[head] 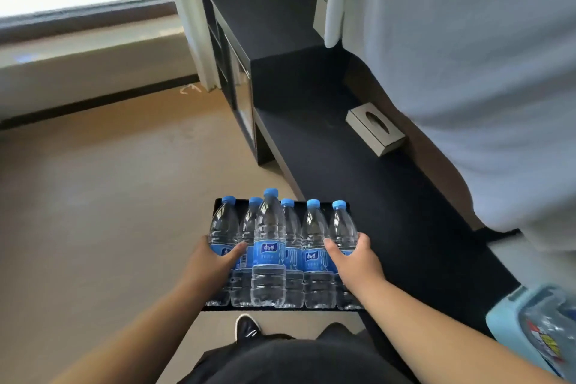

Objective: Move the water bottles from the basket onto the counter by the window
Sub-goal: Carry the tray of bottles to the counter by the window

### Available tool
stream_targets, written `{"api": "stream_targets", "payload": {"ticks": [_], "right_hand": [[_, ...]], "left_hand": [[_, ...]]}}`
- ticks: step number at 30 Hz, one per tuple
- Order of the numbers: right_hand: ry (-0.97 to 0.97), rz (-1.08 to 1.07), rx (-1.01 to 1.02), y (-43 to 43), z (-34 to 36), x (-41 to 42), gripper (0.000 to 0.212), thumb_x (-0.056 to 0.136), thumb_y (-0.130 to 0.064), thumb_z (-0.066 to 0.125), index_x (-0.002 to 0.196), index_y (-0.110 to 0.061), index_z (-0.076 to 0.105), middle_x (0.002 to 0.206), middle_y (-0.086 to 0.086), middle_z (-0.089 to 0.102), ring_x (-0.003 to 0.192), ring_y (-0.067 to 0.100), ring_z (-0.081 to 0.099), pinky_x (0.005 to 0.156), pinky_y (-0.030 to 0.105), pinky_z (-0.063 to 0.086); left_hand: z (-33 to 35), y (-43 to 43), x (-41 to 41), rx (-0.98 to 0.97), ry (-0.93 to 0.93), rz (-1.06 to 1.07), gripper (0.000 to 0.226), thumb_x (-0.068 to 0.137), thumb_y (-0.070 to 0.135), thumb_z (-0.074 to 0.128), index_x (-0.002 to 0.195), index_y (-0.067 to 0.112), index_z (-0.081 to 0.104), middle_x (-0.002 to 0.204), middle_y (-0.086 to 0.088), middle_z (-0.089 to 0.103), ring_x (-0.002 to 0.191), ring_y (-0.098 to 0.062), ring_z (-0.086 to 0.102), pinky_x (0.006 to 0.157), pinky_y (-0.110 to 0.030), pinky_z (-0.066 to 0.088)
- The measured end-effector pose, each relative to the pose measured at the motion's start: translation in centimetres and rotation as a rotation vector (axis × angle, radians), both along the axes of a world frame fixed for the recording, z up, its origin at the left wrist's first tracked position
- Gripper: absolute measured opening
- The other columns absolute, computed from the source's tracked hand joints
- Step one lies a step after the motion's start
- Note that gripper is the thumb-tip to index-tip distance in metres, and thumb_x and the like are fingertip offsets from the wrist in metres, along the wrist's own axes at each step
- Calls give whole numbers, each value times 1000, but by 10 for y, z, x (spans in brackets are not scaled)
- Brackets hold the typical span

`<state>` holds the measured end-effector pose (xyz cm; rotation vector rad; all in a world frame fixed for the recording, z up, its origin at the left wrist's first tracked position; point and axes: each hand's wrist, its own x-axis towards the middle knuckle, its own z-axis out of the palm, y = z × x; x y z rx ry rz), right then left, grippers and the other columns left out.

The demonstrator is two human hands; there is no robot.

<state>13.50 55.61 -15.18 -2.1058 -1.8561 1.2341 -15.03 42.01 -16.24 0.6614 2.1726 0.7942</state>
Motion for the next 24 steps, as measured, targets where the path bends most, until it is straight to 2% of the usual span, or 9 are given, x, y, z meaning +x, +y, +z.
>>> {"api": "stream_targets", "payload": {"ticks": [2, 4, 8, 11, 15, 20, 24], "right_hand": [[0, 25, -11, 8, 0, -34, 101, 77, -84, 53, 151, -20, 27, 127, 2, 60, 99, 22, 63, 66, 35, 51], [1, 48, -6, 17, -1, -66, 102, 76, -84, 52, 151, -21, 26, 123, 1, 59, 96, 20, 62, 63, 33, 50], [-2, 115, 12, 35, 0, -121, 93, 77, -83, 55, 144, -23, 35, 112, -4, 61, 87, 14, 62, 59, 31, 49], [-1, 164, 0, 48, 0, -155, 94, 75, -83, 55, 144, -22, 35, 115, -1, 63, 91, 17, 64, 68, 37, 56], [18, 224, -15, 68, 0, -193, 99, 70, -86, 54, 144, -22, 36, 116, 0, 64, 95, 21, 65, 77, 44, 60], [13, 303, -16, 100, -6, -242, 109, 67, -89, 54, 151, -24, 29, 124, 0, 62, 101, 22, 63, 80, 43, 58], [39, 339, -20, 135, -12, -279, 105, 66, -88, 57, 148, -26, 33, 124, 1, 62, 103, 24, 64, 86, 47, 58]], "left_hand": [[4, 1, -27, -5, 15, 38, 53, 74, 62, 80, 105, 23, 59, 81, 3, 72, 62, -12, 72, 47, -24, 51], [6, 2, -53, -4, 24, 62, 53, 74, 64, 78, 104, 25, 59, 82, 3, 72, 65, -14, 72, 53, -32, 57], [9, -2, -98, -25, 31, 104, 52, 73, 69, 75, 102, 30, 59, 82, 7, 73, 66, -14, 73, 60, -37, 61], [10, -5, -124, -26, 31, 167, 51, 72, 71, 75, 99, 31, 60, 79, 7, 74, 62, -13, 73, 62, -41, 63], [9, -3, -149, -5, 4, 215, 49, 72, 70, 75, 99, 30, 64, 76, 7, 76, 55, -7, 72, 54, -32, 58], [5, 11, -179, 16, -10, 306, 50, 69, 72, 74, 98, 33, 64, 79, 9, 76, 59, -6, 73, 51, -27, 54], [-2, 34, -208, -15, -24, 376, 61, 63, 79, 74, 102, 34, 61, 85, 11, 75, 65, -8, 75, 63, -37, 62]]}}
